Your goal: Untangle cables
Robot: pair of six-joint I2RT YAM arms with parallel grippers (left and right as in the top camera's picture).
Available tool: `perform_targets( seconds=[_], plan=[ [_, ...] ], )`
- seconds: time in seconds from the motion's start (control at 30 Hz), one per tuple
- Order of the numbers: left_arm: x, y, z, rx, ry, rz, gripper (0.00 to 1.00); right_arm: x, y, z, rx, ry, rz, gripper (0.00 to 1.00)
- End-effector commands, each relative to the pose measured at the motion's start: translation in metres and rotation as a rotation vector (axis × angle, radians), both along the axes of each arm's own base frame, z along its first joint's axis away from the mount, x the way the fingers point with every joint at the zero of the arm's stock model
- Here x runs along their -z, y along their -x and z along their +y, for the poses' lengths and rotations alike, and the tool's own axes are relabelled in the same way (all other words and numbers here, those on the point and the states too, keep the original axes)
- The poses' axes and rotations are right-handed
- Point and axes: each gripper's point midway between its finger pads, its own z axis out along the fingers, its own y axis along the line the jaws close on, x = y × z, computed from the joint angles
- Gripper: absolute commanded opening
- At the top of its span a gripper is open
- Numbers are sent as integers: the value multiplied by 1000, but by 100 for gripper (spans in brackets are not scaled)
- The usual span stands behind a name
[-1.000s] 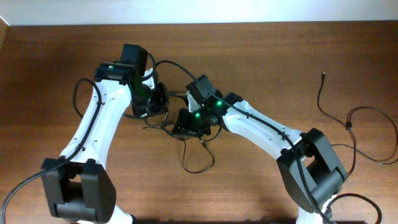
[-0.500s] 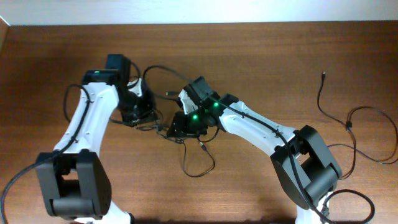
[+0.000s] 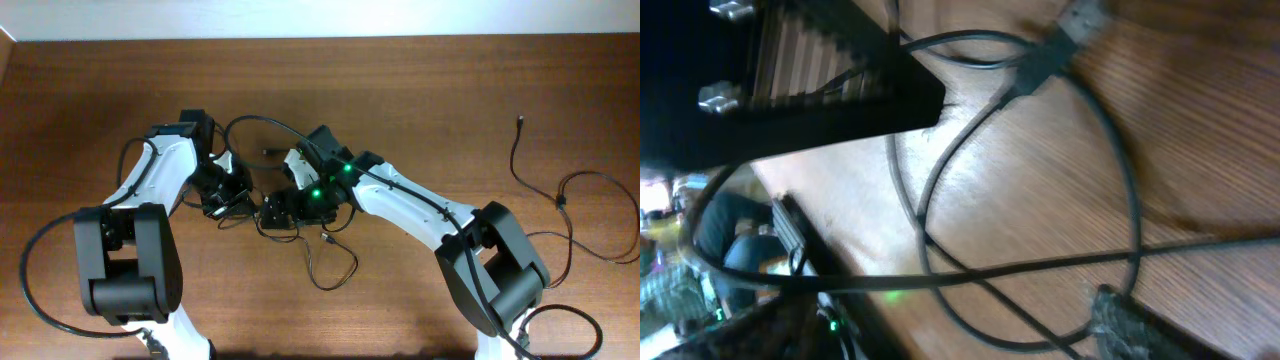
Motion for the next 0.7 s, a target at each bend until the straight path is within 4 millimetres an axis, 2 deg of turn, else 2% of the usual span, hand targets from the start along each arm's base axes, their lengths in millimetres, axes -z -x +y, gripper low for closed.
perform_targets(
  seconds=[0.0, 0.07, 0.13, 0.2, 0.23, 0.3, 0.33, 0.4, 0.43, 0.57, 0.67],
  plan=[
    [7, 2, 3, 15, -15, 11, 0, -14, 13, 5, -187, -157, -65, 74],
    [7, 1, 3, 14, -15, 6, 0, -10, 19, 0, -282, -158, -140, 73],
    [8, -1, 2, 10, -11, 1, 0, -7, 27, -3, -373, -169, -199, 65],
    [7, -2, 0, -9, 1, 5, 0, -15, 31, -7, -426, -177, -243, 61],
    [7, -3, 0, -9, 5, 2, 0, -27, 32, -11, -448, -170, -277, 60],
    [5, -4, -4, -13, 28, -3, 0, -31, 27, -18, -447, -70, -356, 60],
    [2, -4, -8, -23, 57, 0, 0, -27, 25, -21, -454, 24, -421, 57],
    [0, -4, -13, -28, 89, 2, 0, -19, 29, -17, -485, 95, -471, 55],
    [-1, -4, -14, -41, 93, 11, 0, -14, 34, -13, -519, 131, -506, 50],
    [-8, -1, -24, -54, 163, 31, 0, 1, 31, -6, -554, 343, -687, 43],
    [-9, 1, -25, -55, 166, 41, 0, 1, 27, -5, -537, 376, -720, 43]
  ],
)
